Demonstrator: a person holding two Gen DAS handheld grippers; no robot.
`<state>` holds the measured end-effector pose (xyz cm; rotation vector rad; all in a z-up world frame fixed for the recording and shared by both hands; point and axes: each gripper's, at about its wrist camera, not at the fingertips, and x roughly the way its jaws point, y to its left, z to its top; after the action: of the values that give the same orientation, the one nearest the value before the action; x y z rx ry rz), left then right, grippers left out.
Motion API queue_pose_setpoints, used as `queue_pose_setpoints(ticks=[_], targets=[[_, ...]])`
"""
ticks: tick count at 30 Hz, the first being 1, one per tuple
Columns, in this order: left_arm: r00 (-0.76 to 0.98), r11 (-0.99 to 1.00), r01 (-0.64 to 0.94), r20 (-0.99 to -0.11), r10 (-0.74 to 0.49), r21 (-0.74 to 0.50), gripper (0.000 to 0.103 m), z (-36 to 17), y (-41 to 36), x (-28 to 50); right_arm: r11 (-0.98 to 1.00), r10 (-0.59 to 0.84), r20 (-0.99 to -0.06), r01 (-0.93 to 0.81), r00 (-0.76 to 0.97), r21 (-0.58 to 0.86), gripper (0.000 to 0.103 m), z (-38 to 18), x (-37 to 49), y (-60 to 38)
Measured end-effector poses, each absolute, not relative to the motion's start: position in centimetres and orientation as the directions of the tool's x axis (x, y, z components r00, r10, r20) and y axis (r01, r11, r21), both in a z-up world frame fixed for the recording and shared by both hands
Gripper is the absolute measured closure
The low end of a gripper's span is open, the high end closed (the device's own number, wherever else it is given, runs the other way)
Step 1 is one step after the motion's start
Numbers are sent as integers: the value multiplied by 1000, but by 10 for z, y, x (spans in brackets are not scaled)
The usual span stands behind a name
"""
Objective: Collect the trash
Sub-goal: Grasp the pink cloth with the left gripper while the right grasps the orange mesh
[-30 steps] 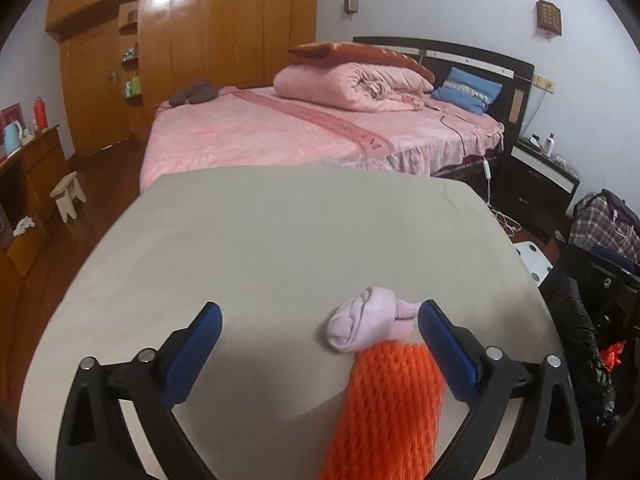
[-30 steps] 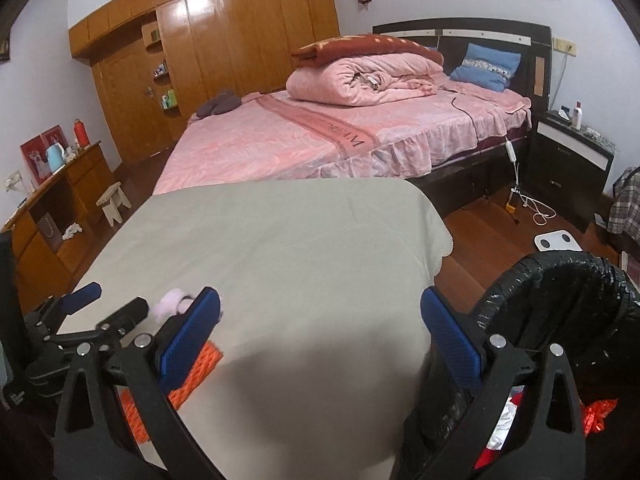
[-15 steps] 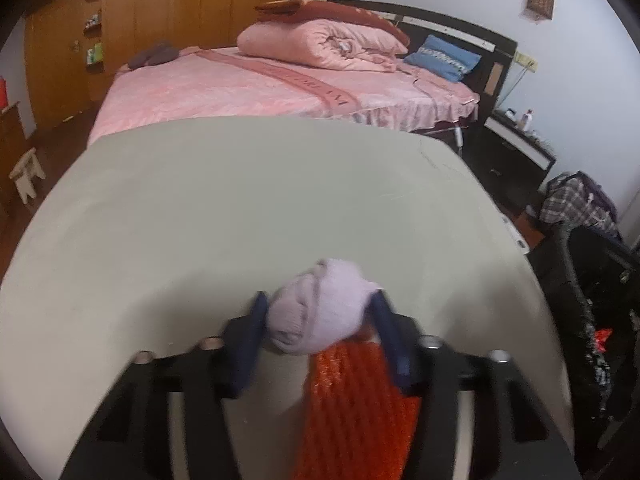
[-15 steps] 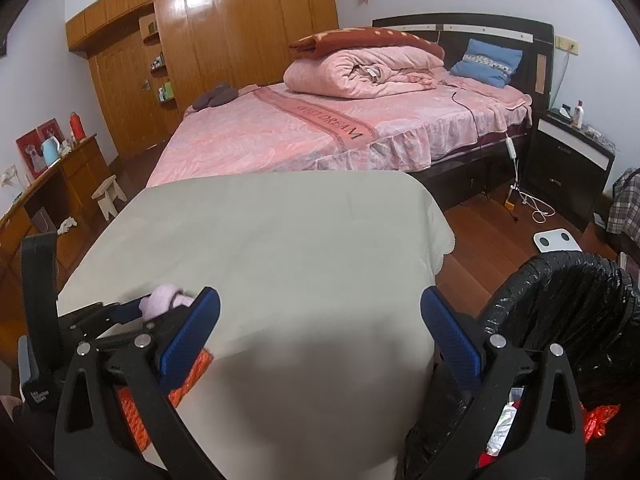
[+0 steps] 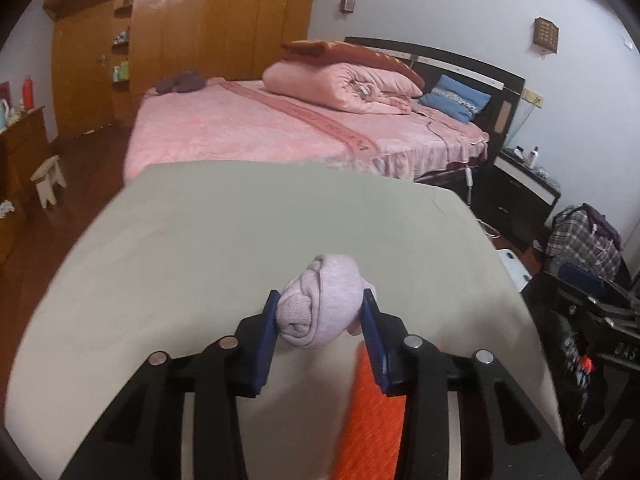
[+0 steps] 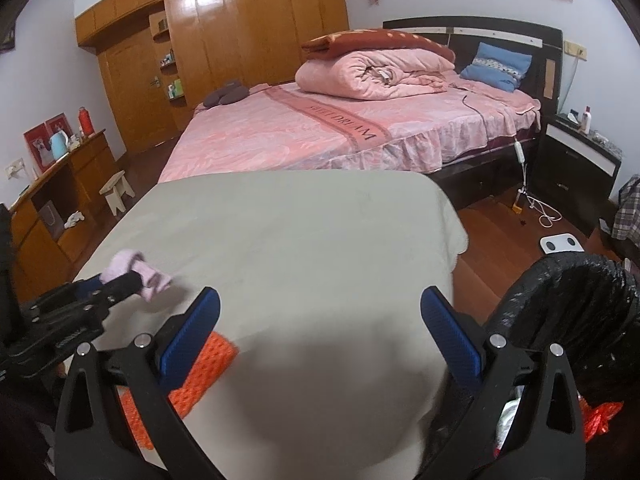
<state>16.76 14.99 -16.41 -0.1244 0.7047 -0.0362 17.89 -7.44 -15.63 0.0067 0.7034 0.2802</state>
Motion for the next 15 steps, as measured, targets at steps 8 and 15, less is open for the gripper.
queue_pose_setpoints(ticks=[8,15], targets=[[738,993,-82,-675,0,-89,63,-178,179,136,952,285,-666,-288,690,109,5,-172,165,-42],[727,990,-125,-685,44,-68,63,-186,200,124,942,294,-704,-320,647,99,5,-192,155,-11]])
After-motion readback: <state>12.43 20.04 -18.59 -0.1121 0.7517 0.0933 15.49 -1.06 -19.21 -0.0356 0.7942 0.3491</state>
